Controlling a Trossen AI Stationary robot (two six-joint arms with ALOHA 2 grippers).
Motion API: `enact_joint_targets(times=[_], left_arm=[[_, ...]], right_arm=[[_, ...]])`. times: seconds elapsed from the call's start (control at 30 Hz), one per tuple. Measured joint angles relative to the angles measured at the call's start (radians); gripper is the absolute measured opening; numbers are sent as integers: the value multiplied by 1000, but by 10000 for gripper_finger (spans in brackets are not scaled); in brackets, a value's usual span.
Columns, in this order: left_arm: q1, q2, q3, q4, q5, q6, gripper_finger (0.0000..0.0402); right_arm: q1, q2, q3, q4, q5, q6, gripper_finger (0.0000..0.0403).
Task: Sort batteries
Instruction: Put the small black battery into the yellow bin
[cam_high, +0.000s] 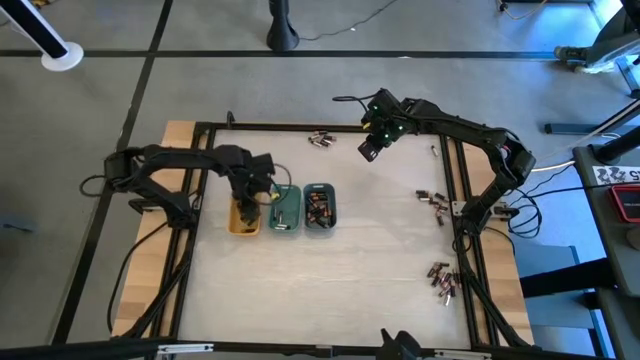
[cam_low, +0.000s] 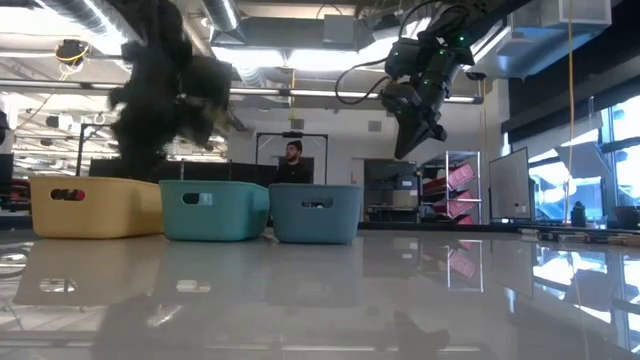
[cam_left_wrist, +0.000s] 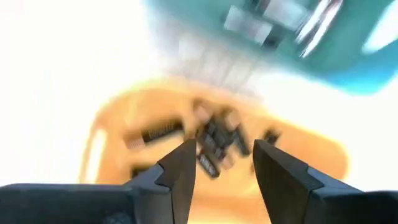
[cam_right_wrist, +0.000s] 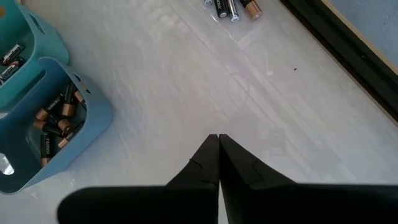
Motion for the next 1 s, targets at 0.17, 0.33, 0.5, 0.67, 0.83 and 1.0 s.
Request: enact_joint_targets(times=[0.17,0.33,0.5,0.67,0.83,1.0], left_arm=[[41,-54,156,-41,-157,-49,143],[196,-46,287,-104,-398,-237,133],[379,37,291,-116,-388,74,137],[445,263,346,-166,-406,307,149],[435,544,497,-364,-641,381,152],[457,641,542,-386,-682,430,153]], right_arm=[[-1,0,0,1,0,0,3],[-1,0,0,2,1,0,3],[-1,0,0,4,1,-1,3],[-1,0,0,34,-2,-1,3],[-1,0,0,44,-26,-1,3],[0,0,0,9,-27,1,3]])
